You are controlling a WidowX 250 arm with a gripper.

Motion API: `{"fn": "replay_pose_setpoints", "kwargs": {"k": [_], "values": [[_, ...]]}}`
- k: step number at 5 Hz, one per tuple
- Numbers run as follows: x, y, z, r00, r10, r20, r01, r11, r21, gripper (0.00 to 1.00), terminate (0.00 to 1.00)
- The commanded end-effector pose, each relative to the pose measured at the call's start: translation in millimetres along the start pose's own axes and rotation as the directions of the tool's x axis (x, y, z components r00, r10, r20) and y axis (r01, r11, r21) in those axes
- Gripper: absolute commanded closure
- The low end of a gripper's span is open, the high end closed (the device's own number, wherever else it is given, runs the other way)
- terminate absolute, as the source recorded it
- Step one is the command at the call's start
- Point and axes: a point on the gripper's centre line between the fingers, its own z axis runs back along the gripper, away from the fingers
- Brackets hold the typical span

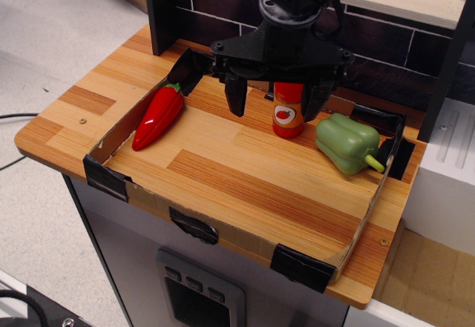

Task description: Topple hot sauce bottle

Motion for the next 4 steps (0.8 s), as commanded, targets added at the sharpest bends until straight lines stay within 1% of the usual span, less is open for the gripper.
{"fn": "replay_pose_setpoints", "kwargs": {"k": [1,2,3,4], "values": [[0,0,0,1.0,0.0,0.0,0.0,1.0,0.0,0.0,0.0],[28,-7,8,0.996,0.034,0.082,-0.031,0.999,-0.033,0.0,0.0],[49,-15,7,0.993,0.089,0.073,-0.087,0.996,-0.029,0.0,0.0],[61,-23,8,0.992,0.085,0.093,-0.081,0.996,-0.049,0.0,0.0]]}}
